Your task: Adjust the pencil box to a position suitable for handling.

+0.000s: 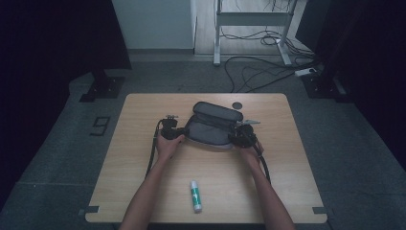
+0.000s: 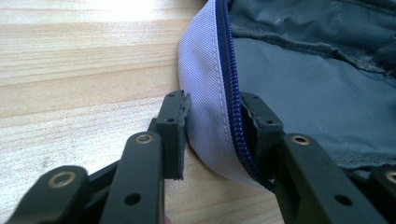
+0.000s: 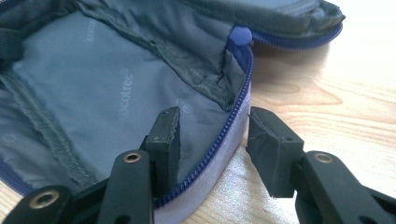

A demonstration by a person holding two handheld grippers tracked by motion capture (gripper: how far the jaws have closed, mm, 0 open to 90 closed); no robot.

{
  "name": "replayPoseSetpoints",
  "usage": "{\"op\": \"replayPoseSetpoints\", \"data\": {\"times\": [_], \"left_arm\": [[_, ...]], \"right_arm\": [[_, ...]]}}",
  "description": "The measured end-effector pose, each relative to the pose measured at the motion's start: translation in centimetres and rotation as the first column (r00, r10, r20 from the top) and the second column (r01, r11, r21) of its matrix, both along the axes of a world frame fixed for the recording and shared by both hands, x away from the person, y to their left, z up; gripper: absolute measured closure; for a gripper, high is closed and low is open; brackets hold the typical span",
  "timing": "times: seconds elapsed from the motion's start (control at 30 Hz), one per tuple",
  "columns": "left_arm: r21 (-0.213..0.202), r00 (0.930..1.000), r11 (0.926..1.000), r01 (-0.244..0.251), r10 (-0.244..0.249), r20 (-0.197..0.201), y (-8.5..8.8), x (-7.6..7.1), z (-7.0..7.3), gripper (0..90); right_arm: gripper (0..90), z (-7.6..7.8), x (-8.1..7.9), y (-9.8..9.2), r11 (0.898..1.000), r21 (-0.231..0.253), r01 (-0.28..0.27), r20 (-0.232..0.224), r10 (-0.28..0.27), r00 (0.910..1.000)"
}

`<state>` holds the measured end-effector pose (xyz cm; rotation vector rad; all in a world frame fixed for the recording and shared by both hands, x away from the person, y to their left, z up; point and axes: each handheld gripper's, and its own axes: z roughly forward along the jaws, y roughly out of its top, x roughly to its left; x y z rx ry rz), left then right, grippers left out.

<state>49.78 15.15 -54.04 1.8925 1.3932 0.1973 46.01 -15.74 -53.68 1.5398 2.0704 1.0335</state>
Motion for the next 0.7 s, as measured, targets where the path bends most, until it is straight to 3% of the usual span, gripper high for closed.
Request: {"op": "replayPoseSetpoints", "data": {"times": [0.1, 0.4, 0.7], "left_arm": [[0.005, 1.0, 1.0, 0.003, -0.003, 0.001, 0.0, -0.01, 0.01, 66.0], [0.021, 1.0, 0.9998, 0.004, -0.004, -0.001, -0.01, 0.0, 0.08, 70.5], [0.029, 0.9998, 0.9996, 0.002, -0.002, -0.019, -0.05, 0.09, 0.23, 75.0]], "right_arm": [[58.8, -0.2, 0.29, 0.21, 1.0, -0.03, 0.003, -0.015, -0.004, 0.9999], [76.4, -0.1, 0.53, 0.14, 0.998, -0.052, 0.036, -0.024, -0.038, 0.999], [84.3, 0.02, 0.54, -0.27, 0.998, -0.026, 0.051, -0.009, -0.051, 0.9987]]}}
